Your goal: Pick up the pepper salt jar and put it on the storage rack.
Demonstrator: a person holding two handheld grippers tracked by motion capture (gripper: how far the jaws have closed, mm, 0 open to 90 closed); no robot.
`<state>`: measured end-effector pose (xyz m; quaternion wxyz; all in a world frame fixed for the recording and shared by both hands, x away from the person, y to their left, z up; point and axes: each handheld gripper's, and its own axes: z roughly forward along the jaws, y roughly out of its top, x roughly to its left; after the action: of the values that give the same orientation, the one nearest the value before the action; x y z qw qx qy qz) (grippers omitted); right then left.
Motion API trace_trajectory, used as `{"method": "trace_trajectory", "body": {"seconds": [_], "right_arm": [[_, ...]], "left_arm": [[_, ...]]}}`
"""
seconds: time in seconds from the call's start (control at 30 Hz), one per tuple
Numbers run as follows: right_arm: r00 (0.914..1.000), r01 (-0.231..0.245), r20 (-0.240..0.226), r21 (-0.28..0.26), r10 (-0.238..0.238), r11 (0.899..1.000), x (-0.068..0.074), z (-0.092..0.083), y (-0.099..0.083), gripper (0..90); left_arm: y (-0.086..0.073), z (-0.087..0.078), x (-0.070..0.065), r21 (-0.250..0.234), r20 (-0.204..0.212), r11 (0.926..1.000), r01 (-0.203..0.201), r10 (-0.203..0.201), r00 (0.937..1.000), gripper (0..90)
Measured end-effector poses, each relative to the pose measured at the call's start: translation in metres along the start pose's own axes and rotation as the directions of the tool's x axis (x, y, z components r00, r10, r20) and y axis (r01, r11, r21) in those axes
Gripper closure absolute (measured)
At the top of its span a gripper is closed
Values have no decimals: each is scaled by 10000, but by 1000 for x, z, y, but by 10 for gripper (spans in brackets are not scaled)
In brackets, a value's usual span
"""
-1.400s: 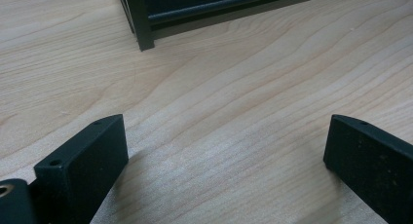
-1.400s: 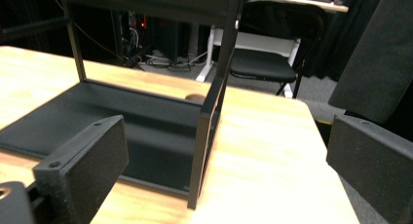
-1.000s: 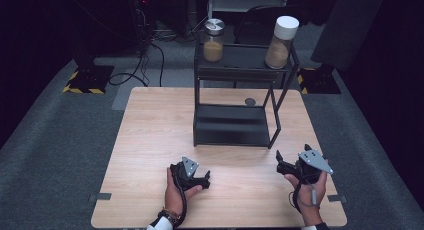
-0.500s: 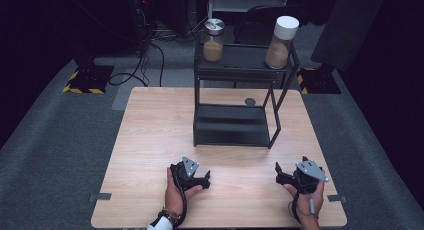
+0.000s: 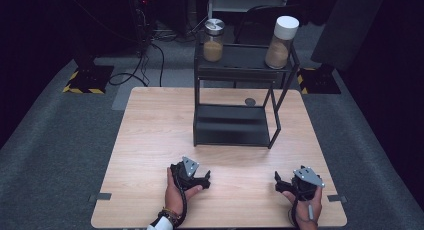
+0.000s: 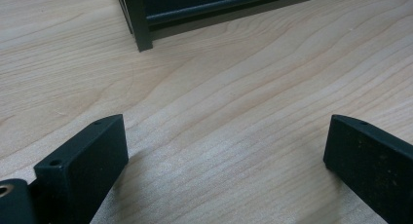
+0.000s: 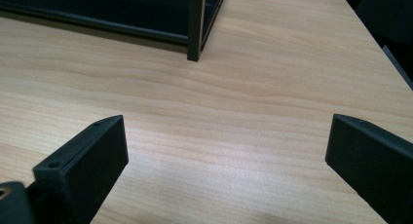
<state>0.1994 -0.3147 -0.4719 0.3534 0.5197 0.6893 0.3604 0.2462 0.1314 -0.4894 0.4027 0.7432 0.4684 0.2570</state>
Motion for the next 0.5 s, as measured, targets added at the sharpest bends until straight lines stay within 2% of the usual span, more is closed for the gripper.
{"method": "trace_trajectory", "body": {"seconds": [0.3,0.5], "right_arm": [[10000,-74,-46,537,77,9985,-4,7,-6,17],[9999,-141,-60,602,145,9981,-5,8,-9,17]], "left_arm": [[0,0,0,-7,7,10000,11,-11,10000,21],[0,0,0,-5,10,10000,11,-11,10000,22]]}}
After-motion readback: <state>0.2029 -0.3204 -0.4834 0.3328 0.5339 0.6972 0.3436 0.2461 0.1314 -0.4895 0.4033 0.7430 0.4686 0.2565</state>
